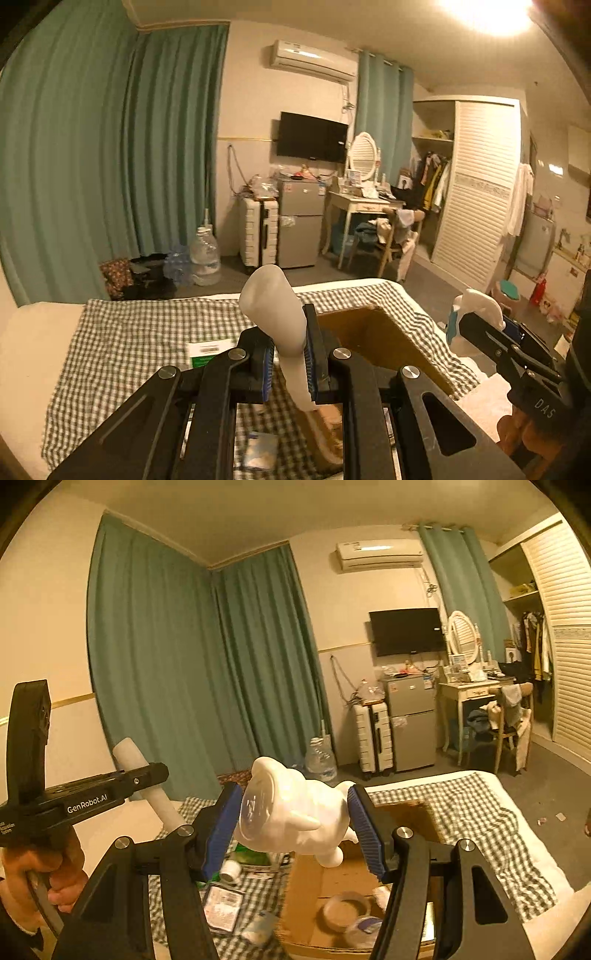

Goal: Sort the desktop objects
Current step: 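Carry the white tube and figurine toward the cardboard box with both tools, then open the right tool over the box while the left tool releases the white tube, then move both tools back over the items on the bedspread, then grasp the green packet with the left tool while the right tool grasps the printed bag, then carry the green packet and printed bag over the cardboard box with both tools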

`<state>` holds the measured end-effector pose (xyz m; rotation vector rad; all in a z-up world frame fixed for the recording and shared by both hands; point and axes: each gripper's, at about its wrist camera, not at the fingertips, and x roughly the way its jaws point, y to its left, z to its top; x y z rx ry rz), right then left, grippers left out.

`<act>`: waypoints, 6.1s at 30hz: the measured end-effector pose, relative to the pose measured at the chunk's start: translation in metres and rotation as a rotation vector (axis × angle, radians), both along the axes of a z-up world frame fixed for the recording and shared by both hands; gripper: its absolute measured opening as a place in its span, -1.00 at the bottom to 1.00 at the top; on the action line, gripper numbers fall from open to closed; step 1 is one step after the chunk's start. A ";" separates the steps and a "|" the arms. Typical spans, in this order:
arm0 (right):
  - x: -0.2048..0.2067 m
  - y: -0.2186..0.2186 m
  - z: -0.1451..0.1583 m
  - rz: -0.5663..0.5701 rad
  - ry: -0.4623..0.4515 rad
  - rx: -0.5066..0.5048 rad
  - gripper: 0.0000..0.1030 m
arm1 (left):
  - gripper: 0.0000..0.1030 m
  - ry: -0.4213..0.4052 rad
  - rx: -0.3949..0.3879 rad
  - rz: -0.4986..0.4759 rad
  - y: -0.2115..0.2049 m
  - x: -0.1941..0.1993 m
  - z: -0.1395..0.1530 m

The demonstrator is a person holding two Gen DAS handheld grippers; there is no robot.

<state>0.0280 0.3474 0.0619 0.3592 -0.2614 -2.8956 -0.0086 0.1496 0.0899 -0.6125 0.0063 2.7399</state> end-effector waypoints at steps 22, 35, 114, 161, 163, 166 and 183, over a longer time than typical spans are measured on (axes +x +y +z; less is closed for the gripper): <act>-0.050 0.067 -0.059 -0.048 -0.154 0.005 0.15 | -0.73 -0.187 -0.082 -0.140 0.111 -0.065 -0.130; -0.096 0.056 -0.119 -0.023 -0.378 0.113 0.16 | -0.67 -0.307 -0.138 -0.146 0.122 -0.095 -0.193; -0.145 -0.260 -0.194 0.237 -0.591 0.422 0.99 | 0.88 -0.585 0.026 0.305 -0.239 -0.169 -0.250; -0.079 -0.239 -0.124 0.200 -0.351 0.336 -0.83 | -0.38 -0.200 -0.068 0.306 -0.202 -0.041 -0.142; -0.070 -0.238 -0.115 0.199 -0.321 0.336 -0.83 | -0.38 -0.162 -0.069 0.318 -0.203 -0.029 -0.136; -0.058 -0.235 -0.103 0.190 -0.275 0.324 -0.83 | -0.38 -0.126 -0.065 0.334 -0.203 -0.014 -0.131; -0.027 -0.167 -0.037 0.137 -0.112 0.171 -0.83 | -0.39 -0.016 -0.069 0.311 -0.154 0.017 -0.063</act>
